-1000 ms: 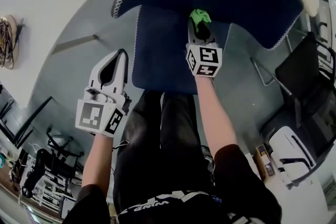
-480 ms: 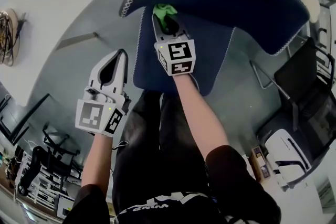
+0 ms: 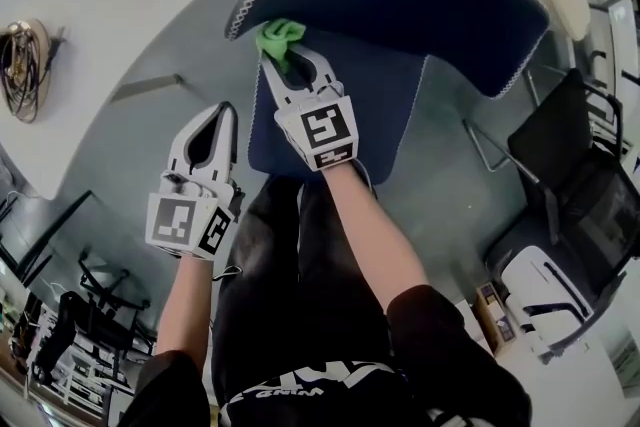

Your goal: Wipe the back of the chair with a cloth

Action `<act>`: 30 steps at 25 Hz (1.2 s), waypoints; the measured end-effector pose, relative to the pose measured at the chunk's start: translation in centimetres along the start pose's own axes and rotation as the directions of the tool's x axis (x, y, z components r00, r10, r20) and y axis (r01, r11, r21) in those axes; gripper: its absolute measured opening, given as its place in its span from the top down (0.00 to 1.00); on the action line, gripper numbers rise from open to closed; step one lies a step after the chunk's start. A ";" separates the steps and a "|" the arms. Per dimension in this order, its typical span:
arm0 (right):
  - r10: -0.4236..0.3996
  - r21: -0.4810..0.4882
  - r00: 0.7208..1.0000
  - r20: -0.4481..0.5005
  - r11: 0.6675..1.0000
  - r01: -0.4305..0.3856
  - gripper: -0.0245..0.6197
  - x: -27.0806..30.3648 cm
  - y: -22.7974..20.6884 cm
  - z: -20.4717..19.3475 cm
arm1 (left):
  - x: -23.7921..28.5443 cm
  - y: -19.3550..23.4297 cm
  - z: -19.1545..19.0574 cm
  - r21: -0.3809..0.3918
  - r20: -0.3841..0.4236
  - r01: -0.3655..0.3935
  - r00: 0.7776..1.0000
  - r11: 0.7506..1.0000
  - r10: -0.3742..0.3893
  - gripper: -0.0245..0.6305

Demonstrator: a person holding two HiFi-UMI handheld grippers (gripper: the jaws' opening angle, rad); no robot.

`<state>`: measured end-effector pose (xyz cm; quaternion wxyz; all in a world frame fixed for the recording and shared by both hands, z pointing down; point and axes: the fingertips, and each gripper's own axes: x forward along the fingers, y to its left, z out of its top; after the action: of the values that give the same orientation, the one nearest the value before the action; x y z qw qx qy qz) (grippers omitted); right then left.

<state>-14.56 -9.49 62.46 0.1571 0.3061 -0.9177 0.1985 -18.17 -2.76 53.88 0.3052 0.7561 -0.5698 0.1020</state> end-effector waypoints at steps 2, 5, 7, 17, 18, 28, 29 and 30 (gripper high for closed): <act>-0.023 0.006 1.000 0.004 1.000 0.023 0.88 -1.9 -0.3 1.0 | -0.6 -0.7 0.7 0.001 0.007 0.003 1.000 1.000 -0.003 0.97; -0.061 0.028 0.998 0.011 0.998 0.060 0.88 -5.5 -0.5 2.9 | -1.9 -1.9 2.6 0.006 0.022 0.008 1.000 1.000 -0.008 0.97; -0.086 0.032 0.996 0.024 0.996 0.086 0.88 -8.4 -0.6 4.7 | -2.7 -3.2 4.0 0.019 0.037 0.021 0.999 1.000 -0.022 0.97; -0.163 0.054 0.977 0.137 0.986 0.157 0.88 -23.0 0.1 16.0 | -8.0 -12.0 12.6 0.126 0.079 0.130 0.987 0.983 -0.141 0.97; -0.169 0.050 0.975 0.147 0.985 0.164 0.88 -24.4 0.2 17.0 | -8.6 -13.0 13.3 0.138 0.078 0.145 0.985 0.980 -0.157 0.97; -0.238 0.024 0.943 0.231 0.971 0.239 0.88 -35.6 1.1 22.4 | -12.4 -20.4 17.2 0.225 0.109 0.254 0.953 0.941 -0.283 0.97; -0.245 0.025 0.939 0.242 0.969 0.247 0.88 -36.5 1.3 22.8 | -12.6 -20.8 17.4 0.232 0.113 0.259 0.950 0.938 -0.290 0.97; -0.253 0.028 0.933 0.254 0.967 0.255 0.88 -37.3 1.5 23.1 | -12.8 -21.1 17.7 0.237 0.116 0.262 0.948 0.935 -0.295 0.97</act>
<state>9.11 -0.46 26.61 0.0627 0.4447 -0.8835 0.1329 -6.36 0.72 26.16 0.1880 0.8639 -0.4630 0.0625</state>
